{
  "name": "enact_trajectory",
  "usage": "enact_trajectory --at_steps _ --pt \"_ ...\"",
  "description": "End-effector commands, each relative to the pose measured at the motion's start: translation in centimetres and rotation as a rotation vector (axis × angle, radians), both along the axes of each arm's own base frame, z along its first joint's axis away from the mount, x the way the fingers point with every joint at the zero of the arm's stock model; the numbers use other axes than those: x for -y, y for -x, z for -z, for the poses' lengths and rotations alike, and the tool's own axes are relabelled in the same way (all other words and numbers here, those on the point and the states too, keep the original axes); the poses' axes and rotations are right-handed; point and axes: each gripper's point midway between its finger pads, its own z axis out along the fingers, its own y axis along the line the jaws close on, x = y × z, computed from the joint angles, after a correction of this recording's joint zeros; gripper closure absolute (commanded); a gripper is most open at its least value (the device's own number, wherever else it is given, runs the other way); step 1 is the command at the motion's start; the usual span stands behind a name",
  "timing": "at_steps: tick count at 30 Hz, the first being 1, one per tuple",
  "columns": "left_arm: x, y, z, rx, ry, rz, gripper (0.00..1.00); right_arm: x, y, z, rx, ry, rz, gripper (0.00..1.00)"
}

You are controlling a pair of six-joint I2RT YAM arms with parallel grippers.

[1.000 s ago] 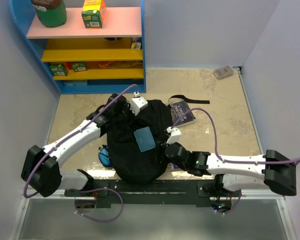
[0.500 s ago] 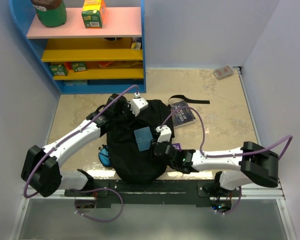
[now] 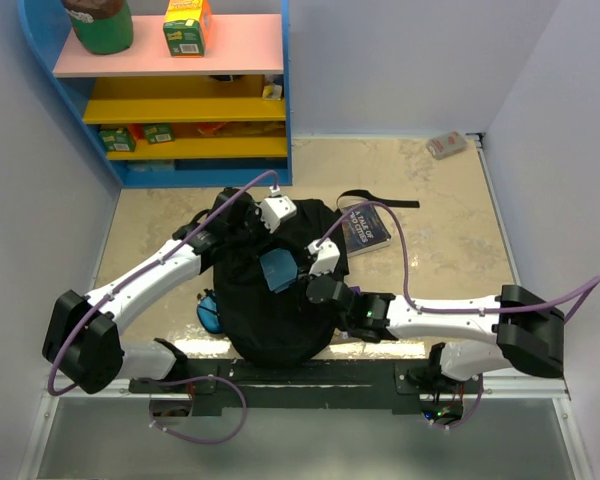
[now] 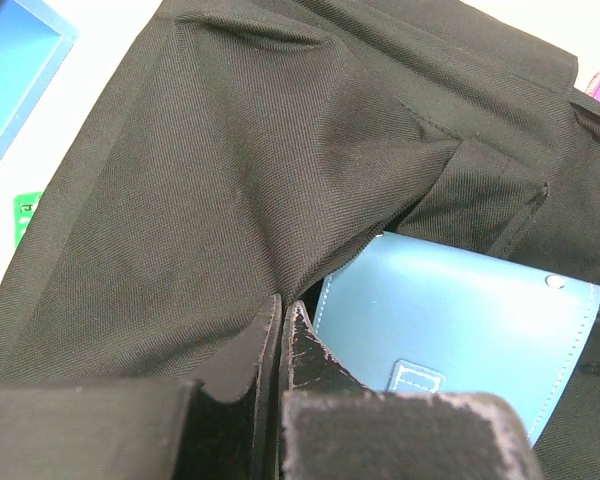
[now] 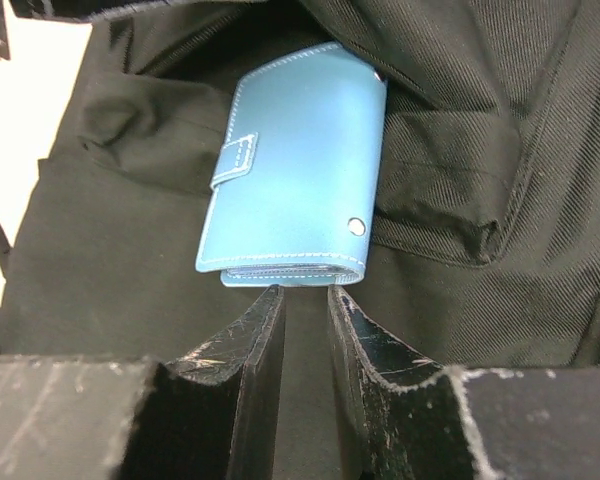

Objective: Pack the student bag
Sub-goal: Place the personal item in the student bag.

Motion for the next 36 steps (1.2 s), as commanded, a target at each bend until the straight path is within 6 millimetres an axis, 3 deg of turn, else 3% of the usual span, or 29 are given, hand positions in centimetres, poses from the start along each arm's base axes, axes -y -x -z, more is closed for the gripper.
enact_trajectory --at_steps 1,7,12,17,19,22,25,26,28,29,30,32,36 --pt "1.3 0.6 -0.6 0.003 0.037 0.064 1.0 -1.9 -1.2 -4.4 0.063 -0.115 0.024 0.73" --pt "1.6 1.0 -0.9 0.003 0.046 0.082 1.0 -2.7 -3.4 -3.8 0.073 -0.081 0.101 0.82" --pt "1.7 1.5 -0.7 -0.013 0.042 0.101 1.0 -3.0 -7.2 -1.5 0.052 -0.015 0.2 0.96" --pt "1.7 2.0 -0.8 -0.022 0.044 0.115 1.0 -0.7 -10.5 0.8 0.013 0.066 0.387 1.0" --pt "1.6 2.1 -0.7 -0.026 0.044 0.12 1.0 -0.8 -11.3 0.2 0.017 0.03 0.442 1.0" --pt "1.5 2.3 -0.5 -0.029 0.037 0.125 1.0 -0.2 -11.4 0.1 -0.005 0.023 0.484 1.0" --pt "1.5 2.2 -0.5 -0.023 0.033 0.125 1.0 0.1 -10.8 -0.8 -0.028 -0.029 0.489 0.92" --pt "1.4 2.2 -0.5 -0.024 0.031 0.124 1.0 -0.1 -10.7 -2.9 -0.015 -0.117 0.481 0.91" --pt "1.4 2.1 -0.4 -0.022 0.029 0.124 1.0 0.4 -9.2 -2.5 -0.027 -0.166 0.413 0.9" --pt "1.4 2.1 -0.5 -0.017 0.032 0.122 1.0 0.1 -8.8 -5.6 0.008 -0.29 0.384 0.91" --pt "1.4 2.1 -0.4 -0.018 0.031 0.12 1.0 1.0 -7.9 -4.2 0.007 -0.269 0.367 0.92" --pt "1.4 2.0 -0.4 -0.017 0.032 0.116 1.0 0.6 -6.6 -5.6 0.032 -0.325 0.303 0.96" --pt "1.6 1.8 -0.7 -0.011 0.04 0.111 1.0 -0.5 -4.3 -3.2 0.011 -0.297 0.181 1.0"
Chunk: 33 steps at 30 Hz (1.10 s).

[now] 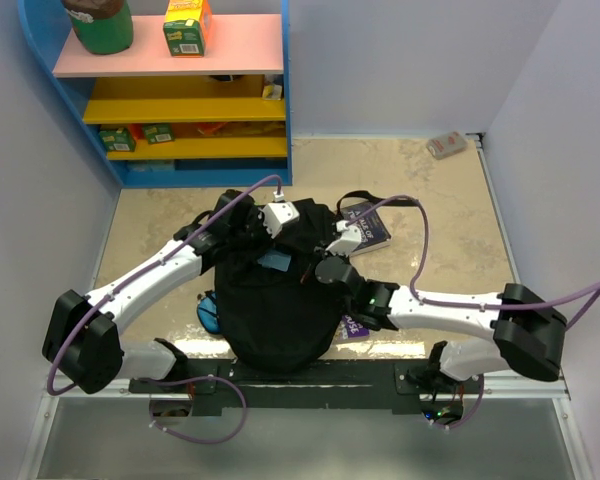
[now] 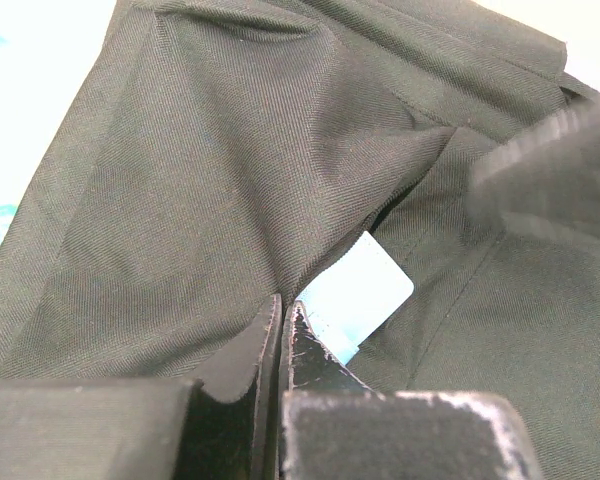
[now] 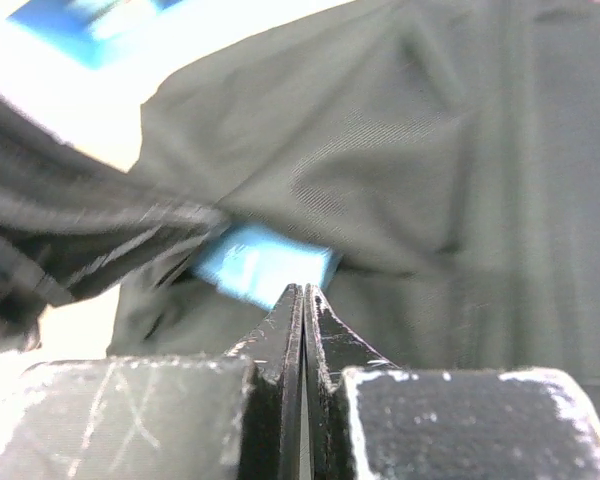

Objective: Pack the student bag
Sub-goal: Place the personal item in the student bag.

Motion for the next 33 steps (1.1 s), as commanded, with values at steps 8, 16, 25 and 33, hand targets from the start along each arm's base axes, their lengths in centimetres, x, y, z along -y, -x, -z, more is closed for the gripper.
enact_trajectory --at_steps 8,16,25,33 --pt "1.2 0.3 -1.6 0.012 0.056 0.034 1.0 -6.2 2.8 1.5 0.058 -0.003 -0.247 1.0" --pt "1.1 0.7 -1.7 0.002 0.056 0.039 1.0 -7.4 0.8 2.4 0.067 0.03 -0.158 1.0" --pt "0.8 1.9 -1.3 -0.034 0.042 0.075 1.0 -7.6 -2.3 3.9 0.094 0.098 -0.014 1.0" --pt "0.1 2.6 -1.5 -0.015 0.027 0.088 1.0 -4.4 -4.7 2.2 0.171 0.158 0.189 1.0"
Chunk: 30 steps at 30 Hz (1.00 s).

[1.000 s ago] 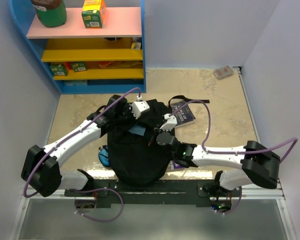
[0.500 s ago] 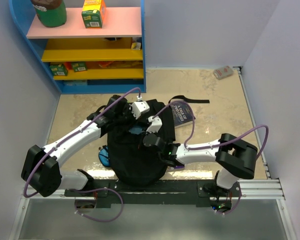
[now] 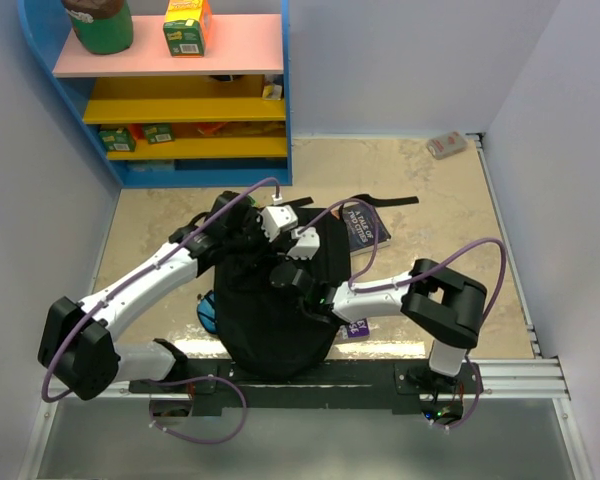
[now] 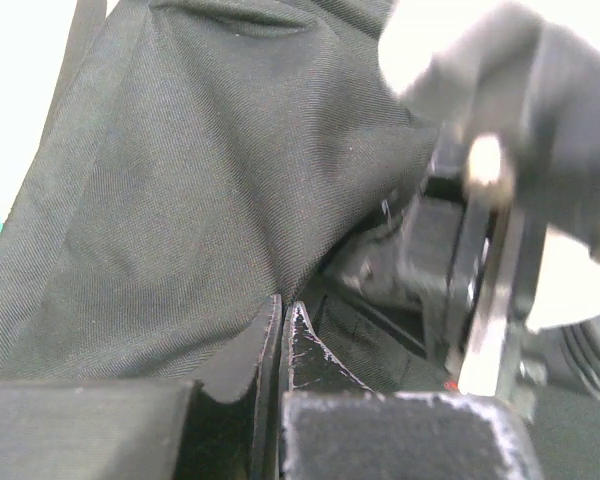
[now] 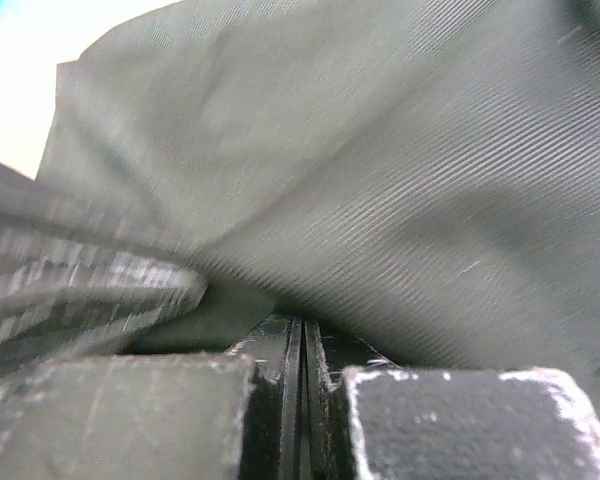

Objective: Pack the student bag
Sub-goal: Place the personal item in the student bag, then zip the student bag at the center of the board.

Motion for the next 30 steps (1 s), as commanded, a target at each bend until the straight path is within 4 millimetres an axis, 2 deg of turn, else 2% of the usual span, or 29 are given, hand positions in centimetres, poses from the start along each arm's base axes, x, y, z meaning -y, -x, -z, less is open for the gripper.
enact_trajectory --at_steps 1,3,5,6,7,8,9,10,11,12,13,14,15,16,17,20,21,22,23,24,26,27,28,30 --pt "0.1 1.2 -1.4 0.027 0.019 0.052 1.0 2.3 -2.4 -4.5 0.118 -0.031 0.19 1.0" --pt "-0.1 1.2 -1.1 0.027 0.01 0.048 1.0 3.0 -2.3 -4.9 0.121 -0.025 0.203 1.0" --pt "-0.2 1.1 -1.2 0.033 0.008 0.043 1.0 1.9 -1.7 -5.7 0.111 -0.035 0.114 1.0" --pt "-0.2 1.2 -1.2 0.026 0.007 0.038 1.0 0.7 -1.0 -6.0 0.095 -0.05 0.039 1.0" --pt "-0.1 1.2 -1.7 0.023 0.012 0.043 0.97 -1.6 0.7 -6.2 0.061 -0.083 -0.099 0.92" --pt "0.0 1.5 -2.0 0.011 0.017 0.059 0.85 -2.0 1.9 -6.8 0.067 -0.083 -0.153 0.87" --pt "0.1 1.8 -2.2 -0.005 0.02 0.076 0.75 -3.0 4.0 -7.2 0.066 -0.087 -0.205 0.84" --pt "0.2 2.3 -2.9 -0.03 0.021 0.093 0.64 -3.0 5.1 -7.0 0.054 -0.07 -0.228 0.81" --pt "0.2 2.4 -3.3 -0.032 0.022 0.089 0.49 -2.6 6.0 -7.6 0.049 -0.088 -0.249 0.8" --pt "-0.1 2.3 -3.6 -0.038 0.024 0.072 0.43 -2.5 7.0 -7.8 0.043 -0.096 -0.269 0.78" --pt "-0.3 1.9 -4.9 -0.009 0.041 0.053 0.34 -1.7 7.6 -7.0 0.03 -0.086 -0.277 0.78" --pt "-0.6 1.6 -5.7 0.006 0.054 0.033 0.26 -1.1 8.1 -8.8 0.044 -0.129 -0.281 0.77" --pt "-1.2 1.0 -6.5 0.017 0.075 -0.01 0.18 -0.6 8.3 -9.0 0.045 -0.132 -0.276 0.76" --pt "-1.7 0.5 -8.0 0.054 0.093 -0.042 0.05 0.1 8.4 -9.1 0.044 -0.122 -0.273 0.75" --pt "-2.2 0.0 -8.8 0.074 0.102 -0.076 0.01 0.6 8.2 -9.6 0.054 -0.118 -0.261 0.75" --pt "-5.3 -2.4 -10.6 0.136 0.103 -0.271 0.0 0.7 8.0 -11.8 0.097 -0.104 -0.265 0.71" --pt "-7.3 -3.4 -10.9 0.138 0.115 -0.36 0.0 0.3 7.9 -11.4 0.095 -0.075 -0.275 0.69" --pt "-8.6 -3.9 -10.6 0.134 0.121 -0.411 0.0 -0.3 7.7 -12.2 0.117 -0.053 -0.285 0.67" --pt "-9.8 -4.4 -10.5 0.13 0.132 -0.457 0.0 -0.7 7.4 -12.2 0.122 -0.03 -0.289 0.65" --pt "-12.5 -5.5 -10.4 0.134 0.145 -0.541 0.0 -1.3 7.2 -12.2 0.123 -0.013 -0.304 0.6" --pt "-14.8 -6.0 -9.6 0.088 0.181 -0.586 0.0 -2.8 6.1 -11.9 0.117 0.024 -0.322 0.57" --pt "-17.6 -6.4 -8.3 0.032 0.186 -0.656 0.0 -3.9 6.2 -11.8 0.105 0.02 -0.372 0.53" --pt "-17.4 -6.1 -8.1 -0.014 0.236 -0.61 0.0 -5.1 5.6 -11.4 0.097 0.032 -0.387 0.52" --pt "-18.8 -5.7 -6.2 -0.097 0.236 -0.606 0.0 -6.1 4.3 -10.9 0.07 0.033 -0.418 0.5"
